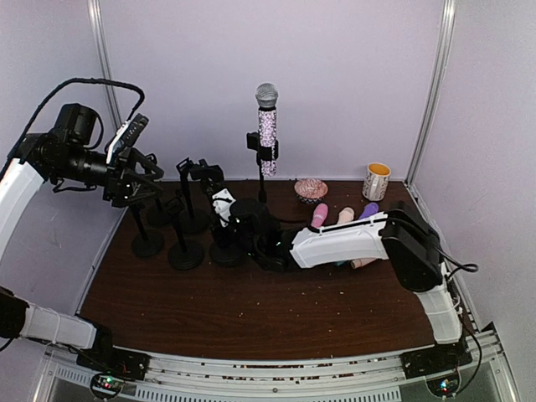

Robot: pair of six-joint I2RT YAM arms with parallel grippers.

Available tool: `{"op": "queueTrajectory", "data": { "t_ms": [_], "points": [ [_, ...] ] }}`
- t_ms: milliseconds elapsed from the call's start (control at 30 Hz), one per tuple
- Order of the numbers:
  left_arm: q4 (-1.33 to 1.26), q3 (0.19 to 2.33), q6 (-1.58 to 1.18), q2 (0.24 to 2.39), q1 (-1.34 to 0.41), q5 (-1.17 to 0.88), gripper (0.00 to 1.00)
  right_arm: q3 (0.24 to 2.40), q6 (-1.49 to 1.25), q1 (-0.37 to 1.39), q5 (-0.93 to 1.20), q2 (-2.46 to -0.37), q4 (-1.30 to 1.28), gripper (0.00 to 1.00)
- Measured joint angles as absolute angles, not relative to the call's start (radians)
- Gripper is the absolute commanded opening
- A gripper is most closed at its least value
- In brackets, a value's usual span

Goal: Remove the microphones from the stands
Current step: Place the microphone stand at the center of the board.

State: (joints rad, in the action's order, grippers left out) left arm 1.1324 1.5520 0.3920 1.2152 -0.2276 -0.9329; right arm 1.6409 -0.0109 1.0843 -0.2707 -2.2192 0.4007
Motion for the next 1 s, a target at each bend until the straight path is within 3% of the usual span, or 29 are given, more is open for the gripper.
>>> {"op": "queueTrajectory", "data": {
  "t_ms": [67,133,400,567,600,633,800,1000],
  "points": [
    [1.132,1.552,0.398,1.215,-0.223,-0.919,0.85,1.692,-0.015,1.065,-0.279,-2.287,0.413,0.01],
    [1.133,1.552,0.403,1.215,-0.22,-0.91,0.85,1.74,-0.021,1.046,-0.292,-2.339,0.405,0.13],
    [1.14,1.583,0.411,1.229,-0.216,-0.894,0.85,1.734,-0.049,1.055,-0.297,-2.339,0.396,0.37],
    [1.137,1.579,0.411,1.231,-0.216,-0.887,0.82,1.647,-0.1,1.081,-0.308,-2.295,0.438,0.75],
    [1.131,1.573,0.41,1.23,-0.216,-0.883,0.81,1.638,-0.109,1.086,-0.311,-2.294,0.451,0.94],
    [1.124,1.565,0.41,1.23,-0.216,-0.877,0.8,1.63,-0.121,1.09,-0.311,-2.294,0.467,0.99],
    [1.075,1.526,0.397,1.253,-0.216,-0.837,0.78,1.541,-0.147,1.095,-0.319,-2.277,0.529,1.0],
    [0.965,1.577,0.353,1.386,-0.253,-0.786,0.77,1.305,-0.162,1.102,-0.344,-2.116,0.596,1.0]
  ]
}}
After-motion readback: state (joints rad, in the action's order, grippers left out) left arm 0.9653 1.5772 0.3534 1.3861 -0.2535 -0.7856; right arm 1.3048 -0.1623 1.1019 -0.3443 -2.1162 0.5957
